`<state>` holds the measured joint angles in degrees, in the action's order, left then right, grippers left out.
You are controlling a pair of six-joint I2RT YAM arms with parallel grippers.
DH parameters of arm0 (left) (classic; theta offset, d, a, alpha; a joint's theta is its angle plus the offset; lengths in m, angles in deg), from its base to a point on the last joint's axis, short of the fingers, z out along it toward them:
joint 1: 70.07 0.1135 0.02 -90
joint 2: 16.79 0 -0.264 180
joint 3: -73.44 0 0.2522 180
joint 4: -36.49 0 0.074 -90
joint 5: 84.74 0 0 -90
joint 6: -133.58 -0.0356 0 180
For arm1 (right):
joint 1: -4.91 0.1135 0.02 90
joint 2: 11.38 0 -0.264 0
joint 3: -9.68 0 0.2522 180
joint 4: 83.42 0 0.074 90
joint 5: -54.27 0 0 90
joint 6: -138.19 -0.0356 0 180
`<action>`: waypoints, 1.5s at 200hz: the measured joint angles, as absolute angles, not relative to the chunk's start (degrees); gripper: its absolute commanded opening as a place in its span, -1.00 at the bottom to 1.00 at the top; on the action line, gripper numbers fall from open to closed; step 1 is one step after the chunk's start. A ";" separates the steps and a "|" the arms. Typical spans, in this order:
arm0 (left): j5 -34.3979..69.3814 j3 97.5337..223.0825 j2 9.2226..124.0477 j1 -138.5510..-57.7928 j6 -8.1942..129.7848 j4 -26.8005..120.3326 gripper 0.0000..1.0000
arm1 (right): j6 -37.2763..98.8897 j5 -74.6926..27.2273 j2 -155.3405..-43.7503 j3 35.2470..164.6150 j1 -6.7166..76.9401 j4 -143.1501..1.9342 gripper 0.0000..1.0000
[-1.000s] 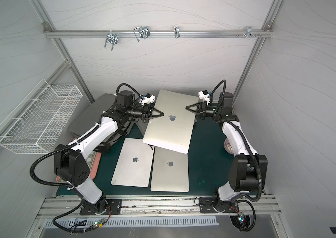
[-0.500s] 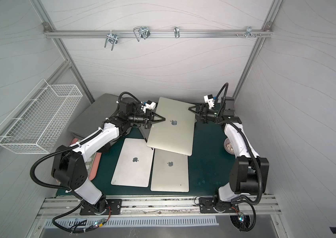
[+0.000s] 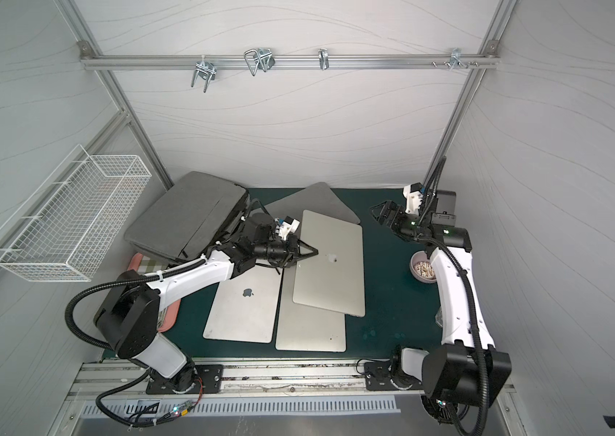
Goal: Open the zippered laptop bag and take out the laptop
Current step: Place the laptop at the center of the board.
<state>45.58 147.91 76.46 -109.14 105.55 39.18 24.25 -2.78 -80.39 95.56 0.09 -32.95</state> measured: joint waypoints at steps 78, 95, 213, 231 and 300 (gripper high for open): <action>34.23 147.87 88.02 -121.25 105.57 30.48 -1.00 | 21.01 -4.18 -74.23 89.42 0.07 -30.46 0.93; 31.85 147.87 89.97 -122.93 105.99 28.80 -1.00 | 19.98 -4.16 -73.14 88.59 0.79 -30.37 0.93; 24.75 152.72 103.34 -129.34 114.42 13.98 -1.00 | 19.37 -8.77 -65.66 85.48 5.71 -20.47 0.93; 23.90 154.14 104.52 -130.50 114.88 13.26 -1.00 | 19.59 -9.03 -65.66 85.39 5.71 -19.88 0.93; 22.58 155.10 108.39 -131.81 119.76 9.50 -0.89 | 20.36 -9.56 -65.75 85.31 5.71 -19.42 0.93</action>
<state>22.58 155.10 108.39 -131.81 119.76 9.50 20.36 -9.56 -65.75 85.31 5.71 -19.42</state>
